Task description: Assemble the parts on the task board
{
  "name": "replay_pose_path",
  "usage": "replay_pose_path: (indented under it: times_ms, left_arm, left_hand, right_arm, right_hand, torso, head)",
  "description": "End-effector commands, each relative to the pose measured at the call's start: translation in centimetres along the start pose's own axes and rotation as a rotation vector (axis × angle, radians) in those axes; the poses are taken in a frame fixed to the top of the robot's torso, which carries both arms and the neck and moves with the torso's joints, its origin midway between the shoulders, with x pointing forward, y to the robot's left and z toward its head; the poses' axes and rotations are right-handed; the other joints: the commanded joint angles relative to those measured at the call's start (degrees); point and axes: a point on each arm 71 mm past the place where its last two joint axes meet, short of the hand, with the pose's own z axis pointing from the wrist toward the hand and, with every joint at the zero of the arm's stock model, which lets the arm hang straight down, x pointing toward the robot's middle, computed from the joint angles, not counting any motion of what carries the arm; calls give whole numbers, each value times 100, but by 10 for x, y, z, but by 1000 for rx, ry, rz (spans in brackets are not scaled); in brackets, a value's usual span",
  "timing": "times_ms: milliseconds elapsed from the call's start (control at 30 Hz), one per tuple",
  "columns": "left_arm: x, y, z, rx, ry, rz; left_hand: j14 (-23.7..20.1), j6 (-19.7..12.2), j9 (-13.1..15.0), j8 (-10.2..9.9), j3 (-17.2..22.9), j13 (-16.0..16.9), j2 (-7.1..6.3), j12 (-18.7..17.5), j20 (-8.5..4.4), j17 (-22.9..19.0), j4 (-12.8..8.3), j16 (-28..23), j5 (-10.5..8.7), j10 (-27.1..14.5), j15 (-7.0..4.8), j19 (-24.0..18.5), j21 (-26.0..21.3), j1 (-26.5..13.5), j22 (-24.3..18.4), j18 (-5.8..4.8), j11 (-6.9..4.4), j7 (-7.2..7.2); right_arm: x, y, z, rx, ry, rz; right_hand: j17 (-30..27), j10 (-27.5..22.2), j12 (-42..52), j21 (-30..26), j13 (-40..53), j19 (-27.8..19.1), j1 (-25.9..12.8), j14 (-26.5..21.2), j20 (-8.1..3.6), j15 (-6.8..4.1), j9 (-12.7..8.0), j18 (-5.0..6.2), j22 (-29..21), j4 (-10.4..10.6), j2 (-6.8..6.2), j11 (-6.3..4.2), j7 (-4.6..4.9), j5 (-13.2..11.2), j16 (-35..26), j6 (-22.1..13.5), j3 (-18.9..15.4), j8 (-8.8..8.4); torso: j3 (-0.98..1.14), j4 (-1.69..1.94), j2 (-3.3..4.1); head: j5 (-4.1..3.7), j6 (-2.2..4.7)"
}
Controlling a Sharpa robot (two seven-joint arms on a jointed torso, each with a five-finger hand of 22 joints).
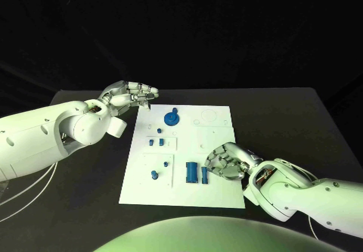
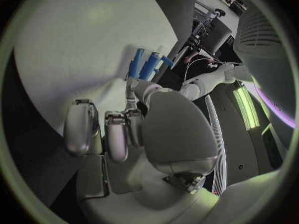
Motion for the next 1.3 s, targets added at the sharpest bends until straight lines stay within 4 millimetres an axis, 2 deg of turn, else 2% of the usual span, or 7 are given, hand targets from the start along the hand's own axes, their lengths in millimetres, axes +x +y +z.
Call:
replay_pose_path:
  times_ms: [33,333,633,967,1300]
  left_arm:
    - [2,-1,1,7,17,-4]
    - [3,-1,1,7,18,-4]
    - [2,-1,1,7,17,-4]
    - [2,-1,0,6,16,-4]
    - [2,-1,0,5,16,-4]
  left_hand:
    - [-45,-39,-10,37,7,-5,28,29,10,-8,-27,21,39,-48,5,-19,12,7,7,84,-5,12]
    - [-45,-39,-10,37,7,-5,28,29,10,-8,-27,21,39,-48,5,-19,12,7,7,84,-5,12]
    - [-45,-39,-10,37,7,-5,28,29,10,-8,-27,21,39,-48,5,-19,12,7,7,84,-5,12]
    - [-45,-39,-10,37,7,-5,28,29,10,-8,-27,21,39,-48,5,-19,12,7,7,84,-5,12]
    - [-45,-39,-10,37,7,-5,28,29,10,-8,-27,21,39,-48,5,-19,12,7,7,84,-5,12]
  right_arm:
    - [-1,4,-2,-32,-24,5]
    - [0,7,-3,-40,-17,12]
    - [3,5,-1,-24,8,6]
    - [6,4,2,-12,40,-4]
    - [6,2,4,-4,46,-36]
  right_hand:
    - [1126,303,-28,-34,1031,56,-79,531,29,35,-28,-57,1051,38,-30,22,6,-5,16,-53,-7,-48]
    - [1125,298,-30,-36,1030,55,-192,531,53,62,-78,-57,1050,86,-119,50,33,-15,15,-59,-55,-101]
    - [1133,305,-12,-26,1040,58,-200,533,58,60,-84,-57,1052,95,-105,39,13,-11,18,-3,-55,-87]
    - [1150,314,7,0,1050,65,-154,536,50,37,-90,-59,1059,76,-40,8,-26,-7,24,89,-19,-61]
    - [1231,416,243,101,1186,95,17,553,-23,-60,-25,-74,1084,-38,170,-110,-162,2,52,297,103,95]
  torso:
    - [-1,-2,2]
    - [-4,5,1]
    - [-6,2,5]
    - [-3,1,1]
    - [1,0,3]
  head:
    - [-7,1]
    - [-10,1]
    - [-6,1]
    - [4,1]
    - [8,1]
